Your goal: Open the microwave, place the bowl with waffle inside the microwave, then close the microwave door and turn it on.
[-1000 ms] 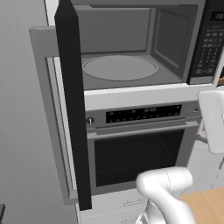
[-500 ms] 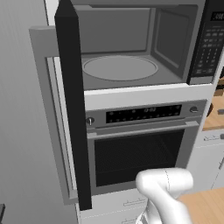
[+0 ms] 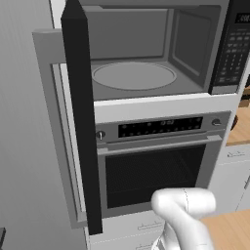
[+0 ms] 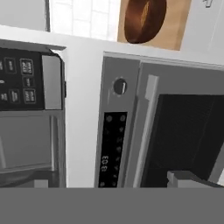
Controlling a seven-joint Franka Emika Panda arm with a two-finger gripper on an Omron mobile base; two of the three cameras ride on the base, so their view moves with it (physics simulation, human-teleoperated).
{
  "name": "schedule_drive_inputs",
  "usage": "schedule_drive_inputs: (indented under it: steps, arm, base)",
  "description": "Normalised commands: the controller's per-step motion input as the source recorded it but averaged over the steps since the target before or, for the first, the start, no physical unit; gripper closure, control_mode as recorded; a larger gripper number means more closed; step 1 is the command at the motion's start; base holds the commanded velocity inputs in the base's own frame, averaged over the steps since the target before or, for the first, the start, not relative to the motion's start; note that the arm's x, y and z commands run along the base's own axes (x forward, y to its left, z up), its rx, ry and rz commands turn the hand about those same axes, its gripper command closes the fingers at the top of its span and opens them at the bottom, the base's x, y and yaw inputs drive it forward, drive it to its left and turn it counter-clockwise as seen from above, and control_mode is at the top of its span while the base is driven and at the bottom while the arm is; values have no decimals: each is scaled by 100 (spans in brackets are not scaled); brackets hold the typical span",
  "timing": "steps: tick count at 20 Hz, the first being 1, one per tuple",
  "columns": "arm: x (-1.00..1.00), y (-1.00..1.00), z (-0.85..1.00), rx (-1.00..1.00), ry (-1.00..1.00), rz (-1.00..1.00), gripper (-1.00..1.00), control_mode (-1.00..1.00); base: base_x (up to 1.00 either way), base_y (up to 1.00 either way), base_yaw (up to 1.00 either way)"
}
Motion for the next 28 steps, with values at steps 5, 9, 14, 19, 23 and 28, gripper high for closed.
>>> schedule_drive_inputs:
  steps: [5,9,14,19,23,28]
  arm:
    - [6,-100,-2,0,0,-15,-100,-100]
    - [43,-100,-29,0,6,-8,-100,-100]
    - [46,-89,-39,-1,12,-1,-100,-100]
    - [34,-40,-28,-15,25,0,-100,-100]
    - [41,-18,-31,-16,31,1,-100,-100]
    - [18,-30,-22,-2,13,13,-100,-100]
  base:
    - [0,0,0]
    - [0,0,0]
    - [0,0,0]
    - [0,0,0]
    - [0,0,0]
    - [0,0,0]
